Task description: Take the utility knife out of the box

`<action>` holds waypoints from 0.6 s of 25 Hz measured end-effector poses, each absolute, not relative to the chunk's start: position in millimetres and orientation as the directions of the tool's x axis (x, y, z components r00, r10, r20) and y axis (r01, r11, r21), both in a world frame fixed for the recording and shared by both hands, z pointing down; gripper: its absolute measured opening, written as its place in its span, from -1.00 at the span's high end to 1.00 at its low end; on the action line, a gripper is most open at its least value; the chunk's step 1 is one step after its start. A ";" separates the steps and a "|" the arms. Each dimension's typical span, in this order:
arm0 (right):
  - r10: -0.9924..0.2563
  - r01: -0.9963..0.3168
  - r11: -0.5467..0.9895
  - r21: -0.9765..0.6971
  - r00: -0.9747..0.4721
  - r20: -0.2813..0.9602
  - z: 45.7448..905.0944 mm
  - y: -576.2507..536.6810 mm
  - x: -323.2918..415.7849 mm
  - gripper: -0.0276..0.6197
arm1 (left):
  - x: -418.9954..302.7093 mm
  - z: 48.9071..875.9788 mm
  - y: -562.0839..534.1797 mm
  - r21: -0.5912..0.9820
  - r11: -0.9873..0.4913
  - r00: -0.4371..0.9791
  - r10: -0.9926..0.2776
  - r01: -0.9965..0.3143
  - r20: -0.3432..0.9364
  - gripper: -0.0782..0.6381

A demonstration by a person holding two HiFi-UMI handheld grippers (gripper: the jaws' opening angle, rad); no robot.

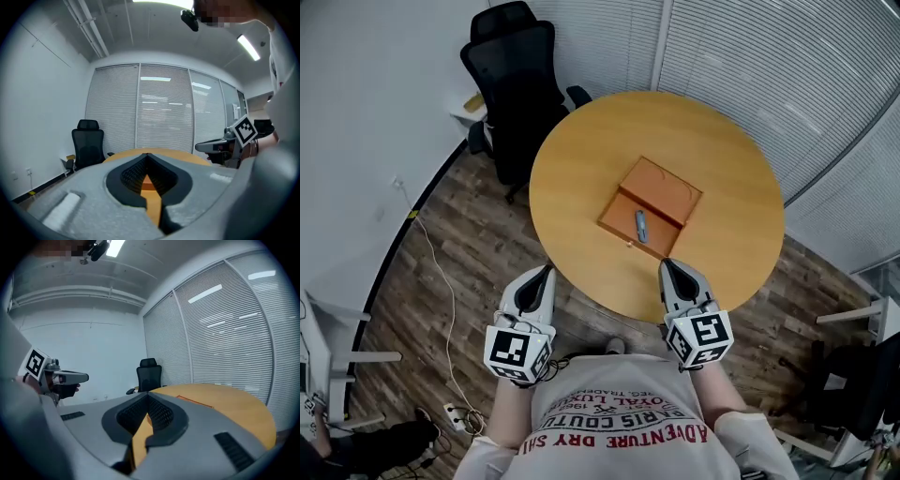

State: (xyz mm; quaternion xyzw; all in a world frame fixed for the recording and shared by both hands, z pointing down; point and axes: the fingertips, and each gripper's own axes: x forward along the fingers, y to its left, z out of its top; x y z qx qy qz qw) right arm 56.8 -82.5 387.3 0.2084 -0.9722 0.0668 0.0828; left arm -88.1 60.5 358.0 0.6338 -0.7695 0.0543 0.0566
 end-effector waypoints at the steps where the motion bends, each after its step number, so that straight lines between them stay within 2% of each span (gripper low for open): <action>1: -0.403 -0.426 0.899 -0.099 -0.894 0.196 390.3 -92.5 55.7 0.89 | -89.6 359.8 49.3 -0.013 0.178 -0.178 -0.971 -0.984 0.160 0.79; 9: -0.478 -0.517 0.848 -0.116 -0.841 0.252 408.4 -145.1 44.0 0.89 | -109.6 371.2 -30.3 0.006 0.053 -0.051 -0.982 -0.999 0.183 0.80; 15: -0.577 -0.622 0.776 -0.106 -0.768 0.279 410.6 -185.5 27.5 0.90 | -135.1 372.5 -101.3 0.011 -0.107 0.107 -0.976 -0.994 0.192 0.80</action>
